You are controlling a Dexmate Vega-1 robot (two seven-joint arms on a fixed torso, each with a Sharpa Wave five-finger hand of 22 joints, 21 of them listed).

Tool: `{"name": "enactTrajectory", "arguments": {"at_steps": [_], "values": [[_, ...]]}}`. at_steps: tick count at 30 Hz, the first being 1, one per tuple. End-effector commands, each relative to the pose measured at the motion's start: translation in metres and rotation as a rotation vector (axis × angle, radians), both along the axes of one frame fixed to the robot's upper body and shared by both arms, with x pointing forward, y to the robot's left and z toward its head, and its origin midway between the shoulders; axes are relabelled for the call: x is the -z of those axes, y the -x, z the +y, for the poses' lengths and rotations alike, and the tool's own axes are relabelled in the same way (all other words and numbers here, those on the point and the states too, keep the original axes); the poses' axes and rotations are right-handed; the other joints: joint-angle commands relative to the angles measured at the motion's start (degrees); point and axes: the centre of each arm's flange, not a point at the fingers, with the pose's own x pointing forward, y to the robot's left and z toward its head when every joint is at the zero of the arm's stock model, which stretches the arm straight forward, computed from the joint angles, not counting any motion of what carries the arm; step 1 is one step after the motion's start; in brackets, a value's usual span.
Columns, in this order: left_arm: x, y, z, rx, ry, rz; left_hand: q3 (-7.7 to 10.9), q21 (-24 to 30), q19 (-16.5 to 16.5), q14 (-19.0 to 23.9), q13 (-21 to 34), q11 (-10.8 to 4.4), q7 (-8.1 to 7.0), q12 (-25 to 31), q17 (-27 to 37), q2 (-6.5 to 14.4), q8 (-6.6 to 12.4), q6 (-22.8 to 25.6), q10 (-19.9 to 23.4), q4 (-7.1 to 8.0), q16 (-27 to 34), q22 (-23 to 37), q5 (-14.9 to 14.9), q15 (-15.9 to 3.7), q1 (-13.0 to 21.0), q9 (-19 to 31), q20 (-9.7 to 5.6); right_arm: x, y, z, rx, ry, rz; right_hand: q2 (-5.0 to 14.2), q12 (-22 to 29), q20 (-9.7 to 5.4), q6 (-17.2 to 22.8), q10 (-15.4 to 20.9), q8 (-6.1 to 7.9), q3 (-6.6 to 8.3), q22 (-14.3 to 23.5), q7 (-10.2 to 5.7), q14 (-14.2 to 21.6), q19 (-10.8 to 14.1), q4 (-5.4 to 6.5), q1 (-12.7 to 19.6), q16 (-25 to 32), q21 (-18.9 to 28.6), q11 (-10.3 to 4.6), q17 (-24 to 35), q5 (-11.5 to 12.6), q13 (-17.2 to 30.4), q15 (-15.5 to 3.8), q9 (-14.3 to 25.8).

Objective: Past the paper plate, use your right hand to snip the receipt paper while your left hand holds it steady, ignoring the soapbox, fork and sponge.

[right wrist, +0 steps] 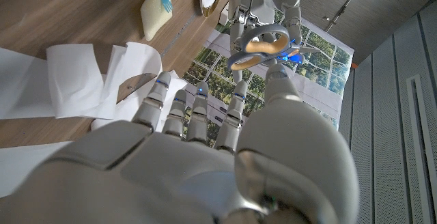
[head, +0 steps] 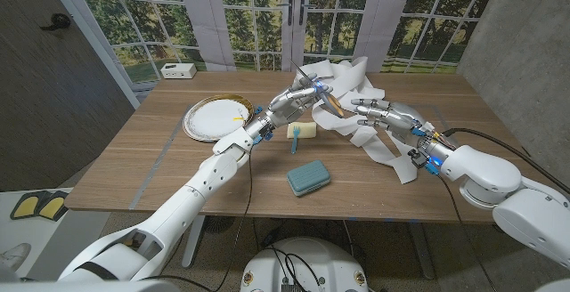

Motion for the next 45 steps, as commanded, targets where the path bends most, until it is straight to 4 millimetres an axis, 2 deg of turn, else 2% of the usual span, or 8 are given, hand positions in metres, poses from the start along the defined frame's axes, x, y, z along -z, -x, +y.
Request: {"name": "enactTrajectory", "arguments": {"at_steps": [1, 20, 26, 31, 33, 41, 43, 45], "values": [[0.001, -0.001, -0.004, 0.013, -0.004, 0.004, 0.08, 0.0, -0.3, -0.2, 0.1, -7.28, -0.29, 0.3, 0.1, 0.8, 0.19, 0.3, 7.6, 0.18, -0.1, 0.0, 0.1, -9.95, 0.6, 0.1, -0.04, 0.0, -0.003, 0.006, -0.028, -0.034, 0.031, 0.25, 0.2, -0.19, 1.6, 0.7, 0.4, 0.71, 0.0, 0.05, 0.2, 0.2, -0.03, 1.4, 0.4, 0.4, -0.3, 0.0, -0.1, 0.1, -0.59, 0.0], [-0.001, -0.005, -0.007, 0.021, -0.007, 0.007, 0.04, 0.0, -0.3, -0.2, 0.2, -7.27, -0.36, 0.0, 0.1, 0.9, 0.1, 0.2, 7.7, 0.21, -0.2, 0.0, -0.1, -9.95, 0.7, 0.1, -0.02, -0.002, -0.012, 0.013, -0.074, -0.05, 0.055, 0.82, -0.1, -0.16, 1.5, 0.6, -0.05, 1.56, 0.0, -0.9, -0.3, 0.0, 0.22, 3.4, 0.3, 0.3, -1.7, 0.0, -0.1, 0.0, -1.38, 0.1], [0.001, -0.007, -0.009, 0.025, -0.012, 0.014, 0.02, 0.0, -0.4, -0.2, 0.2, -7.28, -0.32, 0.0, 0.1, 0.9, 0.11, 0.3, 7.8, 0.2, -0.2, 0.0, -0.1, -9.95, 0.7, 0.1, -0.09, -0.003, -0.014, 0.014, -0.079, -0.064, 0.066, 0.84, 0.1, -0.18, 2.3, 1.6, -0.02, 1.85, 0.0, -0.94, 0.1, -0.1, 0.39, 4.4, 0.6, 0.3, -3.17, 0.0, -0.2, -0.1, -1.85, 0.1], [0.001, -0.009, -0.01, 0.026, -0.013, 0.016, -0.01, 0.0, -0.4, -0.2, 0.2, -7.3, -0.42, -0.1, 0.1, 0.8, 0.11, 0.3, 7.9, 0.2, -0.3, 0.0, -0.1, -9.95, 0.7, 0.1, -0.13, -0.004, -0.016, 0.015, -0.082, -0.062, 0.072, 0.74, -0.2, -0.19, 1.8, 1.1, -0.35, 1.87, 0.0, -1.09, -0.1, -0.1, 0.46, 4.7, 0.5, 0.3, -2.96, 0.0, -0.3, -0.1, -1.77, 0.0], [0.0, -0.01, -0.01, 0.024, -0.008, 0.021, -0.02, 0.0, -0.4, -0.2, 0.3, -7.3, -0.35, -0.1, 0.1, 0.9, 0.12, 0.4, 7.9, 0.21, -0.3, 0.0, -0.1, -9.95, 0.7, 0.1, -0.14, -0.004, -0.018, 0.015, -0.082, -0.061, 0.078, 0.65, 0.0, -0.19, 1.8, 1.8, -0.45, 1.88, 0.0, -1.16, -0.1, 0.0, 0.57, 4.9, 0.5, 0.3, -4.02, 0.0, -0.3, -0.1, -1.85, 0.0], [-0.001, -0.012, -0.012, 0.029, -0.016, 0.017, 0.0, 0.0, -0.4, -0.2, 0.3, -7.28, -0.23, -0.3, 0.1, 0.9, 0.1, 0.3, 7.9, 0.21, -0.3, 0.0, -0.2, -9.95, 0.7, 0.1, -0.03, -0.003, -0.023, 0.015, -0.106, -0.055, 0.105, 0.38, -0.4, -0.18, 0.5, 1.2, -1.14, 1.77, 0.0, -1.07, -0.6, 0.0, 0.86, 5.2, 0.4, 0.3, -4.88, 0.0, -0.4, -0.2, -1.92, 0.0], [0.0, -0.012, -0.013, 0.038, -0.017, 0.019, 0.0, 0.0, -0.4, -0.2, 0.3, -7.27, -0.34, -0.3, 0.1, 0.9, 0.1, 0.3, 7.9, 0.21, -0.3, 0.0, -0.2, -9.96, 0.7, 0.1, -0.01, -0.003, -0.023, 0.015, -0.109, -0.052, 0.102, 0.22, -0.7, -0.16, -0.1, 0.6, -1.4, 1.61, 0.0, -0.92, -0.8, 0.0, 1.1, 5.1, 0.4, 0.3, -6.39, 0.0, -0.5, -0.2, -1.8, 0.0], [0.0, -0.012, -0.013, 0.036, -0.022, 0.017, 0.0, 0.0, -0.4, -0.2, 0.3, -7.27, -0.34, -0.3, 0.1, 0.9, 0.13, 0.4, 7.9, 0.19, -0.4, 0.0, -0.2, -9.95, 0.7, 0.1, -0.1, -0.002, -0.024, 0.015, -0.117, -0.053, 0.105, 0.16, -0.7, -0.16, -0.2, 0.6, -1.45, 1.55, 0.0, -0.74, -0.8, 0.0, 1.16, 5.0, 0.4, 0.3, -6.69, 0.0, -0.5, -0.2, -1.8, 0.0]]}}
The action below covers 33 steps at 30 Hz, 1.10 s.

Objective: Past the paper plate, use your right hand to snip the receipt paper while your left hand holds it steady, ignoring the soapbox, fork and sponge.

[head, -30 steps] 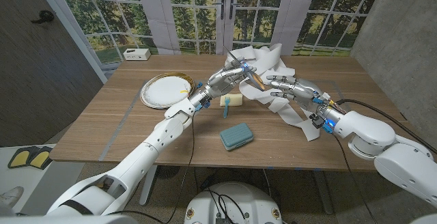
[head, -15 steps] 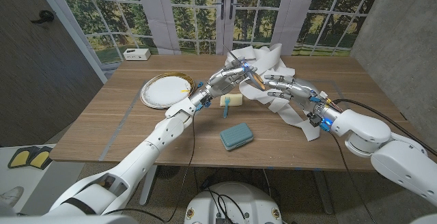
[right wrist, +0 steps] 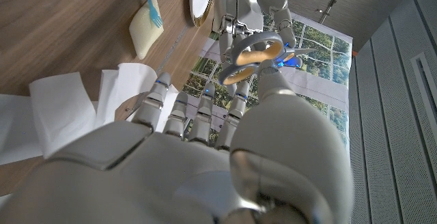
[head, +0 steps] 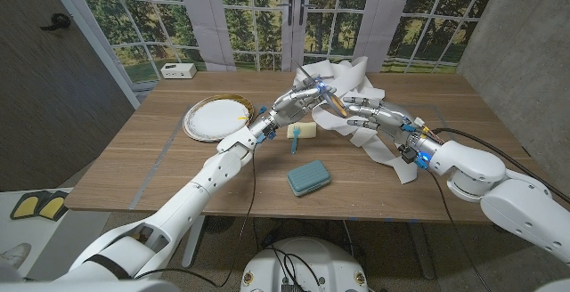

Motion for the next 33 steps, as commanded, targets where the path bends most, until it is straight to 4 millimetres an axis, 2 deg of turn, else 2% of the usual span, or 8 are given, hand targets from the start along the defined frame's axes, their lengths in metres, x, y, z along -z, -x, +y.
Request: {"name": "enactTrajectory", "arguments": {"at_steps": [1, 7, 10, 15, 19, 33], "values": [[0.0007, -0.0022, -0.0044, 0.014, -0.012, 0.002, 0.21, 0.0, -0.2, -0.2, 0.2, -7.27, -0.11, 0.1, 0.1, 0.5, 0.23, 0.2, 7.9, 0.38, -0.2, 0.0, 0.2, -9.94, 0.1, 0.1, 0.25, 0.0014, -0.0052, 0.001, -0.041, 0.003, 0.022, -0.13, -0.3, -0.16, -1.3, -0.2, -0.49, -0.15, 0.0, 0.16, -0.6, 0.0, 0.58, 0.2, 0.0, 0.3, -1.15, 0.0, -0.1, 0.1, 0.09, 0.2], [0.001, -0.0019, -0.0052, 0.015, -0.017, 0.001, 0.19, 0.0, -0.2, -0.2, 0.3, -7.27, -0.01, 0.1, 0.1, 0.4, 0.23, 0.2, 8.1, 0.37, -0.3, 0.0, 0.1, -9.94, 0.1, 0.1, 0.24, 0.0008, -0.0063, 0.0016, -0.075, 0.011, 0.022, -0.29, -1.2, -0.09, -2.7, -3.4, -0.83, -0.59, 0.0, 0.26, -2.7, -0.6, 1.19, -0.4, -0.5, 0.1, -1.29, 0.1, -0.1, 0.1, 1.34, 0.2], [0.0009, -0.0014, -0.0052, 0.014, -0.02, 0.0, 0.19, 0.0, -0.2, -0.1, 0.3, -7.27, -0.09, 0.0, 0.0, 0.4, 0.19, 0.2, 8.1, 0.37, -0.3, 0.0, 0.1, -9.95, 0.1, 0.0, 0.29, -0.0001, -0.0058, 0.002, -0.081, 0.018, 0.017, -0.36, -1.4, -0.04, -2.9, -4.6, -0.81, -0.81, -0.1, 0.19, -3.3, -1.2, 1.44, -0.8, -0.6, -0.1, -2.25, 0.1, -0.1, 0.1, 1.5, 0.2], [0.0011, -0.0007, -0.0051, 0.013, -0.022, 0.001, 0.2, 0.0, -0.3, -0.1, 0.3, -7.27, -0.07, 0.0, 0.0, 0.5, 0.18, 0.1, 8.1, 0.39, -0.3, 0.0, 0.1, -9.95, 0.1, 0.1, 0.31, -0.0006, -0.0053, 0.0042, -0.089, 0.02, 0.017, -0.31, -1.5, -0.05, -2.9, -5.5, -0.72, -0.91, -0.1, 0.14, -3.9, -1.6, 1.6, -1.0, -0.7, -0.2, -2.91, 0.1, -0.1, 0.1, 1.84, 0.2], [0.0016, 0.0001, -0.005, 0.013, -0.023, -0.003, 0.2, 0.0, -0.3, -0.1, 0.4, -7.27, -0.03, -0.1, 0.0, 0.4, 0.18, 0.2, 8.1, 0.39, -0.4, 0.0, 0.1, -9.95, 0.1, 0.1, 0.3, -0.0005, -0.0044, 0.005, -0.095, 0.023, 0.017, -0.1, -1.1, -0.07, -0.9, -5.4, 0.12, -0.97, -0.1, 0.51, -4.0, -2.1, 1.77, -1.2, -0.5, -0.2, -3.41, 0.2, 0.0, 0.2, 1.76, 0.2], [0.0011, 0.002, -0.0091, 0.028, -0.041, -0.013, 0.17, 0.0, -0.3, -0.1, 0.3, -7.3, -0.27, -0.4, -0.1, 0.4, 0.17, 0.3, 8.2, 0.41, -0.5, 0.0, 0.1, -9.95, 0.0, 0.0, 0.25, -0.0003, -0.006, 0.0069, -0.12, 0.032, 0.032, 0.43, -1.1, -0.06, -0.4, -7.1, 0.07, -1.05, -0.1, 1.46, -5.4, -3.2, 2.12, -1.7, -0.7, -0.3, -3.07, 0.2, 0.0, 0.2, 1.65, 0.2]]}}
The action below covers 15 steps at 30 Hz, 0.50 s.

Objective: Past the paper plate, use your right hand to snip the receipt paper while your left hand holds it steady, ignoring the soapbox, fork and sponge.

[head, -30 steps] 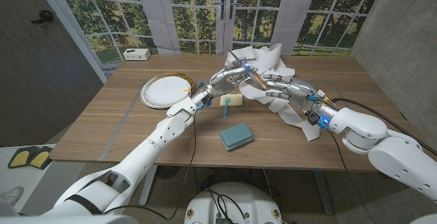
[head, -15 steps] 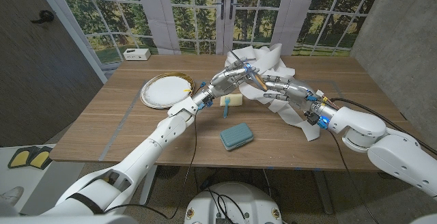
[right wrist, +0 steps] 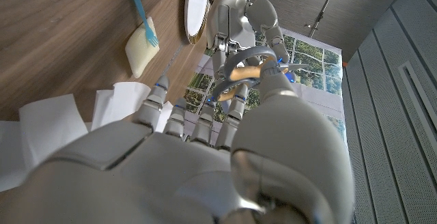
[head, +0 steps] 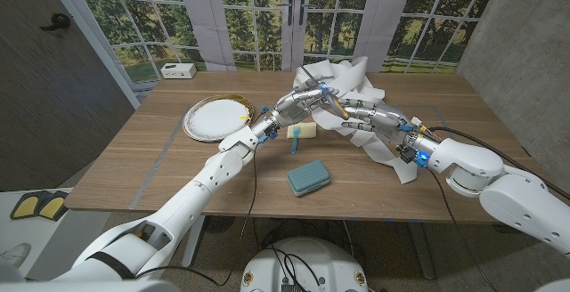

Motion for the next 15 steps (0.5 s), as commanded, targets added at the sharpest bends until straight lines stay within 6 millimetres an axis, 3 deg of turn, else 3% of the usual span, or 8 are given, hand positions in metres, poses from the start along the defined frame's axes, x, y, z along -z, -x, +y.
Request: {"name": "enactTrajectory", "arguments": {"at_steps": [1, 15], "values": [[-0.001, 0.002, -0.004, 0.013, -0.026, -0.016, 0.15, 0.0, -0.1, 0.0, 0.1, -7.31, -0.28, 0.3, 0.1, 0.5, 0.28, 0.3, 7.8, 0.4, 0.0, 0.0, 0.4, -9.94, 0.1, 0.2, 0.04, -0.001, -0.001, 0.002, -0.026, 0.006, 0.006, 0.21, 0.3, 0.05, 0.4, -0.2, -0.04, 0.18, -0.1, 0.26, -0.6, -0.4, 0.48, -0.6, -0.3, 0.0, -0.23, 0.1, 0.0, 0.2, 0.09, 0.2], [0.01, 0.003, -0.012, 0.039, -0.036, -0.015, 0.14, 0.0, -0.1, -0.1, 0.2, -7.3, -0.29, 0.1, 0.0, 0.4, 0.2, 0.2, 8.0, 0.37, -0.2, 0.0, 0.3, -9.94, 0.1, 0.2, 0.05, 0.008, -0.01, -0.003, -0.079, -0.027, 0.061, 0.74, 0.8, -0.01, 3.2, 0.4, 0.76, -0.04, 0.0, 0.91, -0.6, -1.0, 1.04, -1.5, 0.1, 0.1, -0.91, 0.2, 0.0, 0.2, -0.22, 0.1]]}}
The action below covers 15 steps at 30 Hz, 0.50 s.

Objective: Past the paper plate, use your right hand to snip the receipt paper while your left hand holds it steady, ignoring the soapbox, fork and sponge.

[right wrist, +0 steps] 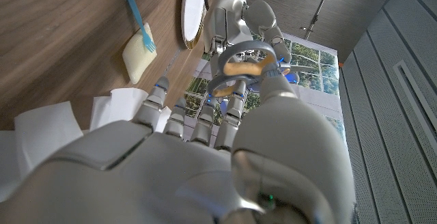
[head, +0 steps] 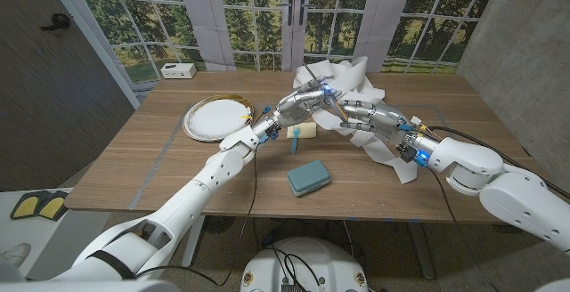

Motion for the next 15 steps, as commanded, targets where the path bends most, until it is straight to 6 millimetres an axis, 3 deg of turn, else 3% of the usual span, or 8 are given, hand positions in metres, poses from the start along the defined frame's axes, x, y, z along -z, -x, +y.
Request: {"name": "enactTrajectory", "arguments": {"at_steps": [1, 7, 15], "values": [[0.0098, -0.0008, -0.0054, 0.014, -0.008, 0.006, 0.14, 0.0, -0.1, -0.1, 0.1, -7.28, -0.23, 0.2, 0.1, 0.6, 0.41, 0.2, 8.0, 0.37, -0.2, 0.0, 0.1, -9.95, 0.3, 0.2, -0.01, 0.0076, -0.007, -0.0027, -0.04, -0.019, 0.046, 0.36, 0.3, -0.11, 1.3, 0.4, 0.54, 0.21, 0.0, 0.26, -0.4, -0.5, 0.36, -0.6, 0.1, 0.1, -0.27, 0.2, 0.1, 0.1, -0.02, 0.1], [0.0068, 0.0008, -0.0051, 0.007, -0.001, -0.014, 0.15, 0.0, -0.2, -0.1, 0.2, -7.28, -0.31, 0.1, 0.1, 0.6, 0.42, 0.3, 8.0, 0.37, -0.2, 0.0, 0.1, -9.95, 0.3, 0.2, -0.02, 0.0054, -0.0038, -0.0075, -0.036, -0.027, 0.031, 1.11, 0.5, -0.11, 2.3, 0.7, 0.74, 0.27, 0.0, 0.48, -0.4, -0.6, 0.82, -1.2, 0.2, 0.1, -0.65, 0.3, 0.1, 0.1, -0.06, 0.1], [0.0068, 0.0028, -0.0056, 0.005, 0.006, -0.02, 0.13, 0.0, -0.2, -0.1, 0.1, -7.29, -0.46, -0.1, 0.1, 0.6, 0.42, 0.4, 8.0, 0.39, -0.2, 0.0, 0.1, -9.96, 0.3, 0.2, 0.03, 0.0042, -0.0001, -0.0106, -0.018, -0.007, 0.021, 1.36, 0.4, -0.13, 4.4, 0.3, 1.01, 0.03, 0.0, 0.23, -0.7, -1.0, 1.18, -2.1, 0.3, 0.2, 2.92, 0.3, 0.1, 0.1, -0.09, 0.1]]}}
